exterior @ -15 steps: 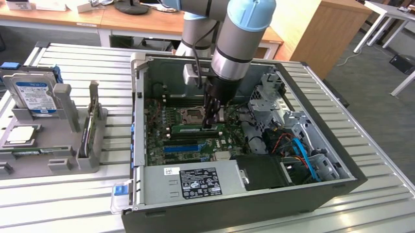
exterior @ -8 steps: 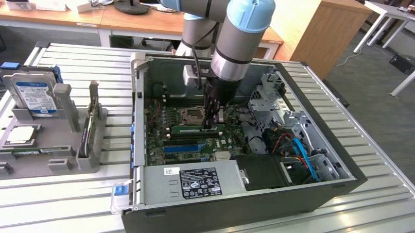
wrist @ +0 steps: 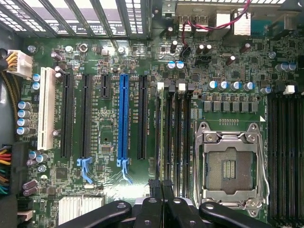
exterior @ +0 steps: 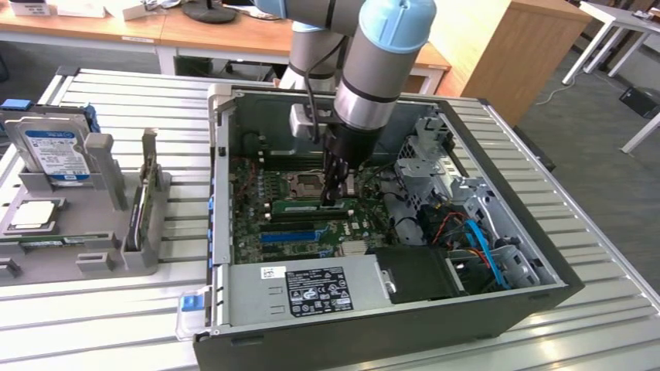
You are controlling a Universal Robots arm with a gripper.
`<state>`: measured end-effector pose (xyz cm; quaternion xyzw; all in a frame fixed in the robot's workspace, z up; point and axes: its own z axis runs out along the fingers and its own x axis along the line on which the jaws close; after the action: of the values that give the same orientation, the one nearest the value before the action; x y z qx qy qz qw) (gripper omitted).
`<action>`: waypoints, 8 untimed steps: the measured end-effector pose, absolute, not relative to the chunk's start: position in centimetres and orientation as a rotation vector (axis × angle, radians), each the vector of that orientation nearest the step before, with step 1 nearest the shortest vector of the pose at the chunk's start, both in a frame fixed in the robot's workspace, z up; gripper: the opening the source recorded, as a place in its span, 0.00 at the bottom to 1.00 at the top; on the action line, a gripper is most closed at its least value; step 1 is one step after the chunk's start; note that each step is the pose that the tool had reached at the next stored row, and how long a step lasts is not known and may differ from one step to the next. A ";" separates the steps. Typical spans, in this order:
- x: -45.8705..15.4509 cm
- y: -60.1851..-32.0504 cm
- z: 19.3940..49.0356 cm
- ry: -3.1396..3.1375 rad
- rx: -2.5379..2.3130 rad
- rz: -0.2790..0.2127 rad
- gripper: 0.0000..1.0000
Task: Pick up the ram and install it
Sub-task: 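Insert the ram into the slot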
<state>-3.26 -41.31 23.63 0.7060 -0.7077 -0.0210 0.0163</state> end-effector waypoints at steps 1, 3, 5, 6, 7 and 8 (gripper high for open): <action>-3.3 -41.3 23.6 -2.201 2.195 -0.065 0.11; -3.3 -41.3 23.6 -2.201 2.195 -0.065 0.11; -3.3 -41.3 23.6 -2.201 2.195 -0.065 0.11; -3.3 -41.3 23.6 -2.201 2.195 -0.065 0.11; -3.3 -41.3 23.6 -2.201 2.195 -0.065 0.11; -3.2 -41.3 23.5 -2.201 2.195 -0.065 0.11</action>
<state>-3.25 -41.31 23.54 0.7060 -0.7077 -0.0210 0.0163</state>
